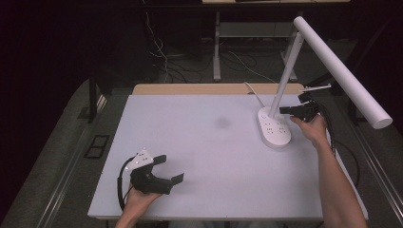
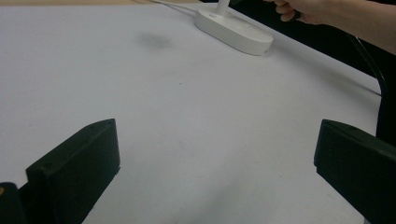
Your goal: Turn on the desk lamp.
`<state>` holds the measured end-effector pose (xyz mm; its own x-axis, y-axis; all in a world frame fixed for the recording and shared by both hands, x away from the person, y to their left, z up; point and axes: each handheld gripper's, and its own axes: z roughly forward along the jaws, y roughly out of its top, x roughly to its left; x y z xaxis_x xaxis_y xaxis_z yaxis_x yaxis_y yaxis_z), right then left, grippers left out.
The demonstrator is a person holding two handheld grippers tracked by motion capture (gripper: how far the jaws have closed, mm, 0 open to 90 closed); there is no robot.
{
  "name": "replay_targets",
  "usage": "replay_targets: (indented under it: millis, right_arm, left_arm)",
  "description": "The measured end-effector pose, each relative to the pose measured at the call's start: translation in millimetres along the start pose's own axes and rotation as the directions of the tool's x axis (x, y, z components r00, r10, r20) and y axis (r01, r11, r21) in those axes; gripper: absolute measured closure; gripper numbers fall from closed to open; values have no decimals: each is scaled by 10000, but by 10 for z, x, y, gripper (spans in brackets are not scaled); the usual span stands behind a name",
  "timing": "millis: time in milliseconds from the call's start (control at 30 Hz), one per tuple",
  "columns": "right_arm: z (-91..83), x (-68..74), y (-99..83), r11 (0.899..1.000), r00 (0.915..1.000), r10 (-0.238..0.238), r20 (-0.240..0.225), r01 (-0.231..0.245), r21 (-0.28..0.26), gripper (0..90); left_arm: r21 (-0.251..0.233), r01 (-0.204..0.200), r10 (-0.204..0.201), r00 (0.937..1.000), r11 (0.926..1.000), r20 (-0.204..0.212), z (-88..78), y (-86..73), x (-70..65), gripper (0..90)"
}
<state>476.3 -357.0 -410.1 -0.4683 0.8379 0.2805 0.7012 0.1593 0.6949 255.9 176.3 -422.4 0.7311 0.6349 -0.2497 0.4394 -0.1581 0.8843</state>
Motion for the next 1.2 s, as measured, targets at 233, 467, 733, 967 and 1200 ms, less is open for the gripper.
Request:
replay_targets:
  millis: [233,467,733,967,1200]
  right_arm:
    - [103,-9,-24,9996,9997,242,15,-242,123,899]
    - [172,-35,-56,9992,9993,365,49,-366,176,900]
    - [183,12,-63,9998,9993,120,356,-126,171,900]
    - [187,1,-82,9993,9989,362,307,-364,37,900]
    - [175,-6,-82,9987,9984,510,240,-509,-49,899]
  left_arm:
    - [-17,-14,14,10000,10000,-1,3,-1,-3,0]
    - [-3,-1,1,10000,10000,-14,-3,-1,-1,0]
    - [50,-44,44,10000,10000,-17,4,-4,-9,0]
    - [33,-25,26,10000,10000,-21,3,-5,-8,0]
    - [62,-1,1,10000,10000,-14,12,-3,-1,0]
